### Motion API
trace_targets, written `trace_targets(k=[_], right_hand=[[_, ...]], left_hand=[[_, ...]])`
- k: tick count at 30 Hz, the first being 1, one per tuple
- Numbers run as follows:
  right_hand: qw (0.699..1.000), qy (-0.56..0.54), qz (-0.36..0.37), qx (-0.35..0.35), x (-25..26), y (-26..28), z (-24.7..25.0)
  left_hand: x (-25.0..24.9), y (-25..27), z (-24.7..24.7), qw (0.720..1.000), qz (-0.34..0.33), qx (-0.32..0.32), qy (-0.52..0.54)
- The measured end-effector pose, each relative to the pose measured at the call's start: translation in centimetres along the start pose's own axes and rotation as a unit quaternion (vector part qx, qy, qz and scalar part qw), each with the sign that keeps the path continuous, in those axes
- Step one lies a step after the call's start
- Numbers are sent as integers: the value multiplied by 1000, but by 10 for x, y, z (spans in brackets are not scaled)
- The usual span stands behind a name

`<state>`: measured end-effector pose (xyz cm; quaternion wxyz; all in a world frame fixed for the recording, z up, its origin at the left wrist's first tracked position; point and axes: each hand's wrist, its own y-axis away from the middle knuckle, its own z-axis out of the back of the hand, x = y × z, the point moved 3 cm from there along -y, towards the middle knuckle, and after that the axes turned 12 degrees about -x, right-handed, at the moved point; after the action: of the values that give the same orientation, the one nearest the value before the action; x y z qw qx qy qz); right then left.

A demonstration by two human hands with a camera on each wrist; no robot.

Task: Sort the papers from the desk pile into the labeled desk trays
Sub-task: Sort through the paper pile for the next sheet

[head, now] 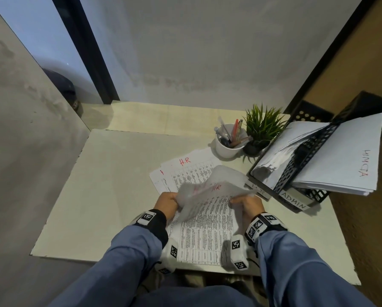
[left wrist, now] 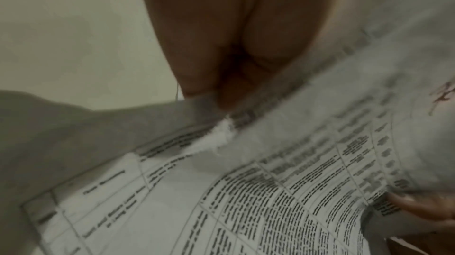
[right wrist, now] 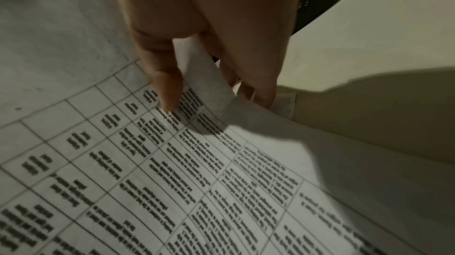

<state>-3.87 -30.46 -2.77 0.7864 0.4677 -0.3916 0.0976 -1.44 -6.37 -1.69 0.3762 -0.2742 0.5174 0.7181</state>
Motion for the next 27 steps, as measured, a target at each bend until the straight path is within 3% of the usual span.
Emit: trace_targets(k=[3, 5, 7, 9, 13, 15, 19, 23, 27], right_hand=[[996, 70, 17, -42, 0, -6, 2], [995, 84, 27, -55, -1, -8, 4], [991, 108, 48, -56, -3, -7, 5], [990, 118, 61, -42, -5, -5, 4], [993, 102, 50, -29, -4, 5, 6], [997, 56, 45, 3, 0, 16, 5], [995, 64, 61, 48, 12, 21, 7], [993, 93, 69, 6, 22, 7, 13], [993, 70, 100, -6, 32, 0, 14]], left_hand=[[8, -19, 15, 978, 12, -208, -28], [19, -28, 22, 961, 89, -262, 14], [25, -36, 22, 950, 164, -260, 52], [26, -42, 18, 950, 194, -240, 58], [17, -41, 4, 982, 138, -131, 20], [16, -39, -1, 988, 103, -113, 11], [12, -46, -4, 991, 23, -127, -43], [9, -62, 15, 985, 0, -165, 39], [-1, -67, 30, 986, -6, -120, 111]])
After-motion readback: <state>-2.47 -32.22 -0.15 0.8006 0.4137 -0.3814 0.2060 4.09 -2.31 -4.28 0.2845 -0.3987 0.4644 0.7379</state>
